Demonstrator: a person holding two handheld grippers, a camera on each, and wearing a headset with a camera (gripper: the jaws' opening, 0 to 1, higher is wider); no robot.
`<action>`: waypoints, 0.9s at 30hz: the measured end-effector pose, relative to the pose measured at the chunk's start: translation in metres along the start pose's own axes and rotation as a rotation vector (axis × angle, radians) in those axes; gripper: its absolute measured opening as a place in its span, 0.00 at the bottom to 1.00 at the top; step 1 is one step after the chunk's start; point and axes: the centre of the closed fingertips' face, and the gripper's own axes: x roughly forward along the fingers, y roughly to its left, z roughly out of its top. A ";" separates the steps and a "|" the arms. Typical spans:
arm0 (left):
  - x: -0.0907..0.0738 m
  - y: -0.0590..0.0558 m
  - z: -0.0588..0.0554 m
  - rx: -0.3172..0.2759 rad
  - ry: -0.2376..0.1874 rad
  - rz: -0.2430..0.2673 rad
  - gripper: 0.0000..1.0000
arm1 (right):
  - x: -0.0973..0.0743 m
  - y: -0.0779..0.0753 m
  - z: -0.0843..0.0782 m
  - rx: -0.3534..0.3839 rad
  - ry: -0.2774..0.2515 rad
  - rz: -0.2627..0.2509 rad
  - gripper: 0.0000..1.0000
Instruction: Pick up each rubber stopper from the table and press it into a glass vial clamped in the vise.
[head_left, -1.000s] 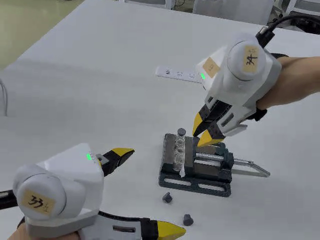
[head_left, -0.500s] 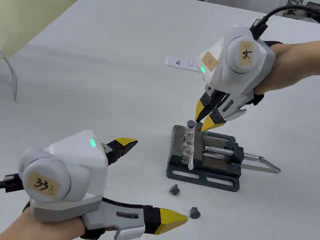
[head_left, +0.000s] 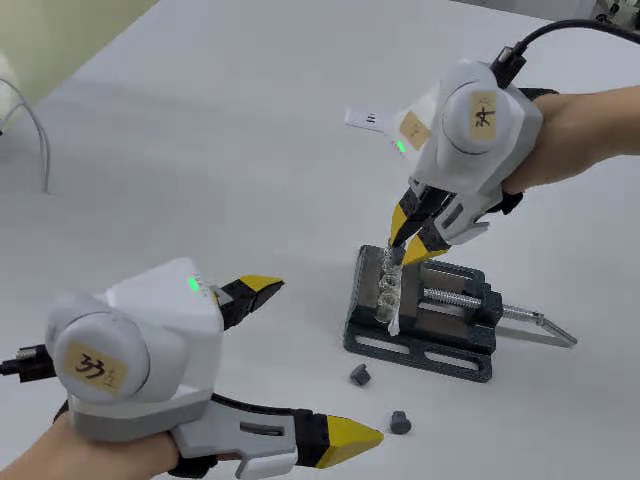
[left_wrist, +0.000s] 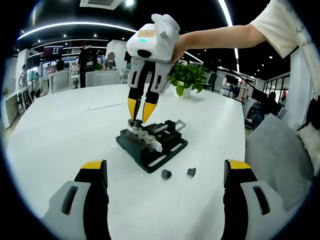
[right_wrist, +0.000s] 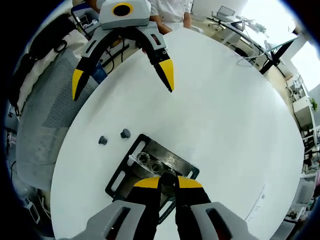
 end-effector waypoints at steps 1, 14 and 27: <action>0.000 0.000 0.000 -0.001 0.000 0.001 0.96 | 0.000 0.000 -0.001 0.000 0.009 0.000 0.05; 0.000 -0.001 -0.002 -0.008 0.001 -0.004 0.95 | 0.004 -0.003 -0.003 0.014 0.014 0.003 0.05; -0.002 0.000 -0.006 -0.020 0.000 -0.003 0.94 | 0.006 -0.001 -0.002 0.047 0.016 0.014 0.05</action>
